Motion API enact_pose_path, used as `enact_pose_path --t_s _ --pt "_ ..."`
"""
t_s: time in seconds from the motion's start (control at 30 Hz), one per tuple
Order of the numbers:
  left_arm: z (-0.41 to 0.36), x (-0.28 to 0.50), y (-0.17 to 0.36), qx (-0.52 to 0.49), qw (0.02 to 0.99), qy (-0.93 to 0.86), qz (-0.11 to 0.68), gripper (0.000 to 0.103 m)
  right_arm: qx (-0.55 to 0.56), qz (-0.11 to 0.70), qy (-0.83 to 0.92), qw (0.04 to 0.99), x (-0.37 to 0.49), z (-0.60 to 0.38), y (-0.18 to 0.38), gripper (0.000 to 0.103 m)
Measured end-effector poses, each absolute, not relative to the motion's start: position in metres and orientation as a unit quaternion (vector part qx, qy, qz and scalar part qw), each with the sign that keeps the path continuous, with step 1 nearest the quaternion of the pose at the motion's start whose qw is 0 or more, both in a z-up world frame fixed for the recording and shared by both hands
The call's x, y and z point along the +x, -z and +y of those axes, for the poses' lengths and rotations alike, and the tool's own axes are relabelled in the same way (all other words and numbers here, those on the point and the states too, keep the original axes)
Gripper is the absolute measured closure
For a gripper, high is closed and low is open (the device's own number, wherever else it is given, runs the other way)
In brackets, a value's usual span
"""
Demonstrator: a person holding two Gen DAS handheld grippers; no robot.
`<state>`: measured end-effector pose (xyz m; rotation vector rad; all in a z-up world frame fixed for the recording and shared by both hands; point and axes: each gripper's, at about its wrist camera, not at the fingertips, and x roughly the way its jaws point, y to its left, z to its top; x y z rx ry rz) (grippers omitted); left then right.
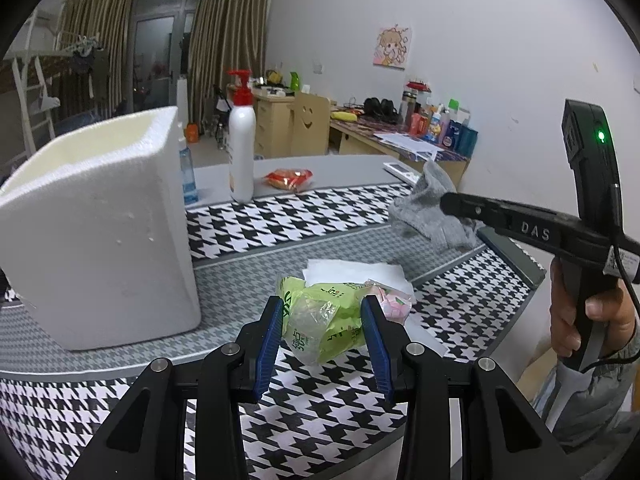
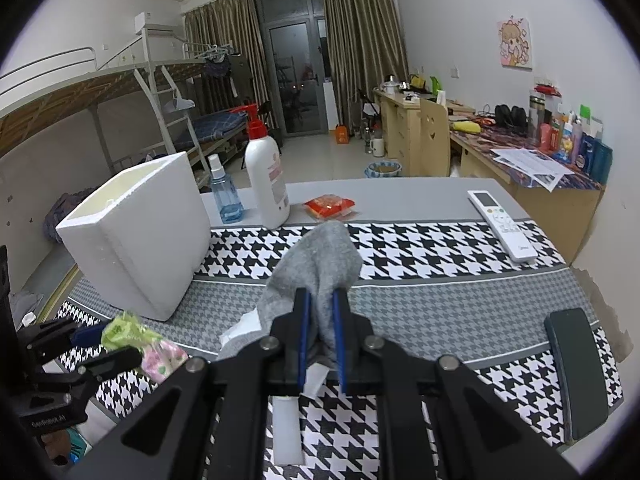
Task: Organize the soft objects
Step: 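Carry the green packet with the left tool while the right tool carries the sock to the box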
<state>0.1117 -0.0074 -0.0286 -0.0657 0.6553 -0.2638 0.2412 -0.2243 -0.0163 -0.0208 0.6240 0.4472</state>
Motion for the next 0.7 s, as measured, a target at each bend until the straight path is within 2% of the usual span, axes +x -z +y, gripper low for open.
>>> enact_pose_path --t_s 0.7 --pt "0.011 0.114 -0.003 -0.026 0.957 0.1 0.272 0.061 -0.01 0.277 -0.231 0.933 0.232 -0.209 0.001 0.088"
